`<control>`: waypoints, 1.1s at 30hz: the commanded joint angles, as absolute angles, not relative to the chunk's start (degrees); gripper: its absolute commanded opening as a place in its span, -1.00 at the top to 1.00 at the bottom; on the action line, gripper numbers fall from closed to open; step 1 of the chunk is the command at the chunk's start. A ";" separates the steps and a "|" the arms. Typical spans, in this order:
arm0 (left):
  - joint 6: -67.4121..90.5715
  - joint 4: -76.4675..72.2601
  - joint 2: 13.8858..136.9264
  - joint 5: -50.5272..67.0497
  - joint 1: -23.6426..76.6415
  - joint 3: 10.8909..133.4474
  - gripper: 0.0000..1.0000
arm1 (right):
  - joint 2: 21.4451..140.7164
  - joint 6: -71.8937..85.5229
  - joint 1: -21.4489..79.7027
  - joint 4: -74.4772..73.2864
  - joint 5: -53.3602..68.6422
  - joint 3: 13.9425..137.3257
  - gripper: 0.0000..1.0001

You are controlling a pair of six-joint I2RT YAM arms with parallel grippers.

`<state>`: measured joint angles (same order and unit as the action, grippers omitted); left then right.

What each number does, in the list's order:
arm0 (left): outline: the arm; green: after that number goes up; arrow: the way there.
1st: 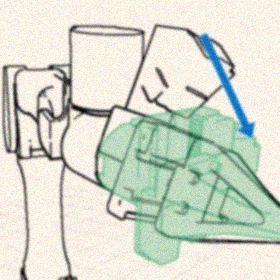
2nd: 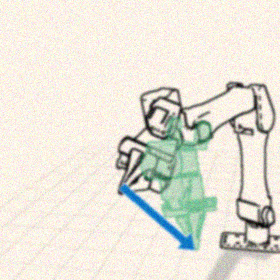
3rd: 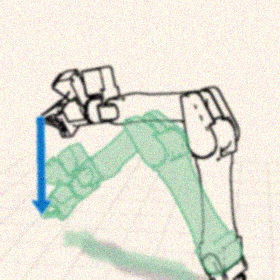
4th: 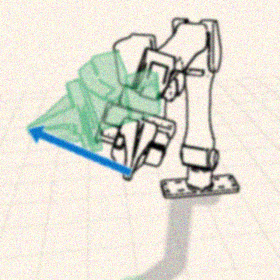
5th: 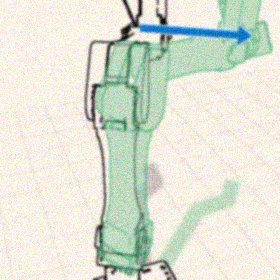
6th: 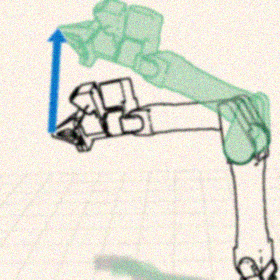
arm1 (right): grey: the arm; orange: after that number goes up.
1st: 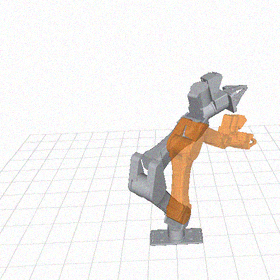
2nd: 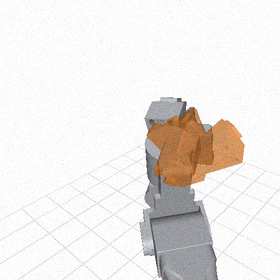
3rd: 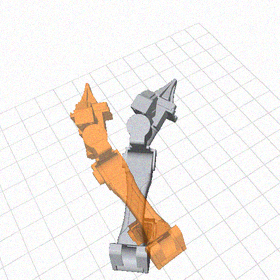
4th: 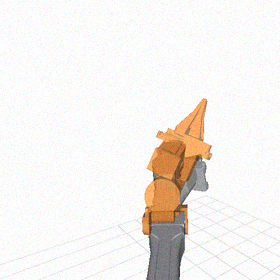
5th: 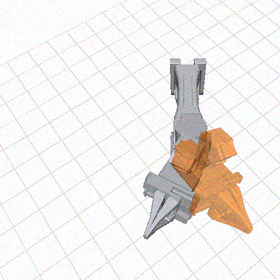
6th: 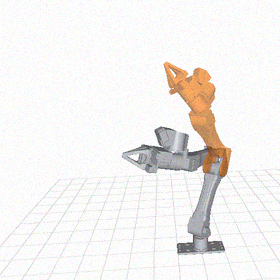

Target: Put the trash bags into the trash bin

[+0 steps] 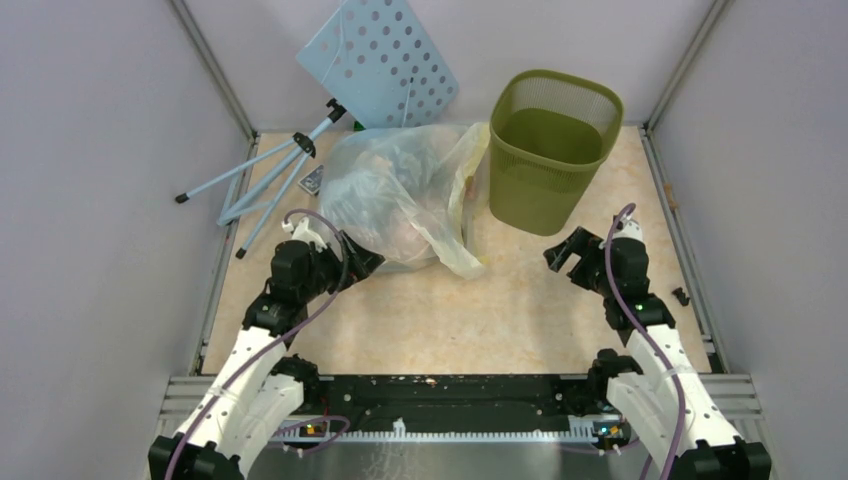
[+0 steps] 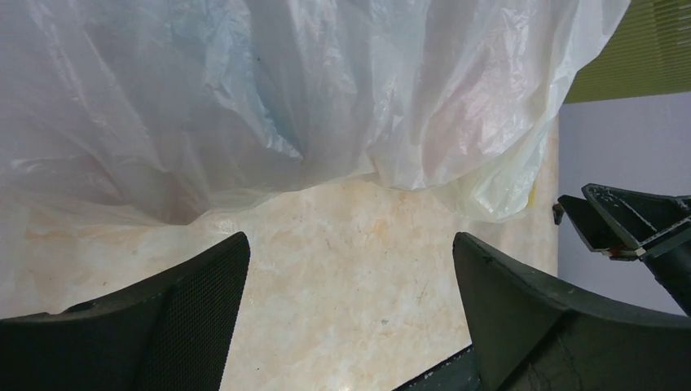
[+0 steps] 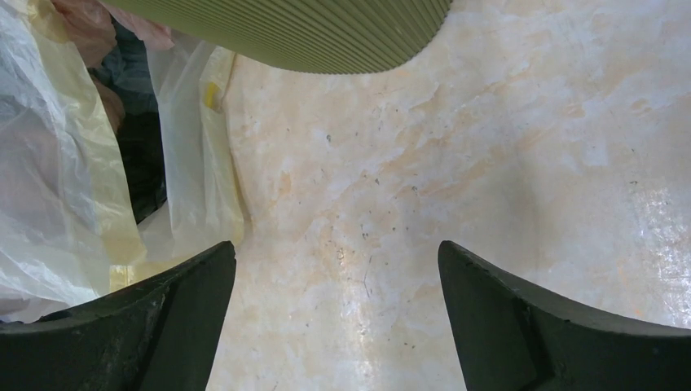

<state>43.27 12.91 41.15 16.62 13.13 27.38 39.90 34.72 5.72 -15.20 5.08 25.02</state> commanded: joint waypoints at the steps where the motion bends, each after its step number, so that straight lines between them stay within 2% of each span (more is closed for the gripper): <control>1: 44.76 15.10 39.40 13.69 13.05 28.62 -0.97 | 39.30 34.85 5.45 -14.01 6.48 25.06 -0.87; 5: 44.91 10.24 38.84 14.32 13.10 24.11 -0.98 | 41.16 34.81 5.45 -11.05 10.69 25.98 -0.87; 12: 48.03 0.99 44.17 5.00 12.26 18.79 -0.97 | 43.18 31.47 5.45 -11.14 13.23 29.04 -0.86; 18: 49.33 -13.18 57.09 0.53 3.15 20.05 -0.97 | 42.91 31.29 5.45 -8.38 13.78 29.30 -0.86; 22: 49.83 -20.30 70.44 3.76 -5.91 27.83 -0.97 | 43.22 30.47 5.44 -9.48 14.24 30.59 -0.86; 24: 50.01 -19.86 78.09 6.99 -9.73 33.01 -0.98 | 42.75 29.80 5.45 -10.84 13.68 30.99 -0.86; 27: 48.17 -18.05 82.74 8.81 -11.71 39.34 -0.97 | 41.66 29.34 5.44 -11.13 12.63 31.07 -0.86; 30: 47.12 -13.66 80.93 10.04 -11.62 42.02 -0.97 | 41.71 29.49 5.44 -9.01 12.34 31.48 -0.86; 33: 48.99 -9.33 75.22 12.29 -10.74 39.69 -0.97 | 43.68 30.89 5.44 -5.14 12.04 31.62 -0.86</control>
<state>48.29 -12.21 82.02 8.19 -11.68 39.48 42.50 30.50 5.72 -11.09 13.02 28.29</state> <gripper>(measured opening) 0.987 0.931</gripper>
